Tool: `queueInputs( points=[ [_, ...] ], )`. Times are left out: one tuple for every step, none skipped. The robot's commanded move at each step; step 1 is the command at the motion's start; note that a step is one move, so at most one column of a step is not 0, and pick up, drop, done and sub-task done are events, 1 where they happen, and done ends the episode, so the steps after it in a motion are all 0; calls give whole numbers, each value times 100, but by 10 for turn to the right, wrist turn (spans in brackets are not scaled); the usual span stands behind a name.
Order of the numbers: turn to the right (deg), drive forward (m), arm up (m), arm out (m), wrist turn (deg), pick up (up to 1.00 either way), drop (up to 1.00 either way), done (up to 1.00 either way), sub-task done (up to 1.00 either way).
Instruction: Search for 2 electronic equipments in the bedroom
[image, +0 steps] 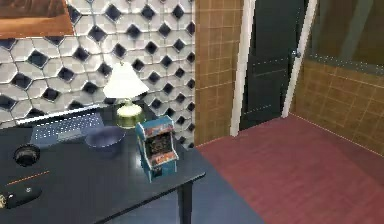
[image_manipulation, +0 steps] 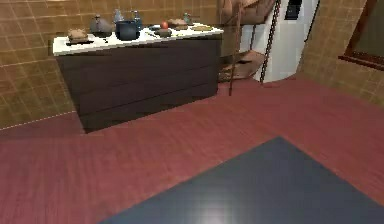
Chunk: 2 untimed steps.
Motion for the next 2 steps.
queueInputs(
  points=[
    [-450, 0, 0, 0, 0, 0, 0, 0, 0],
    [-450, 0, 0, 0, 0, 0, 0, 0, 0]
  ],
)
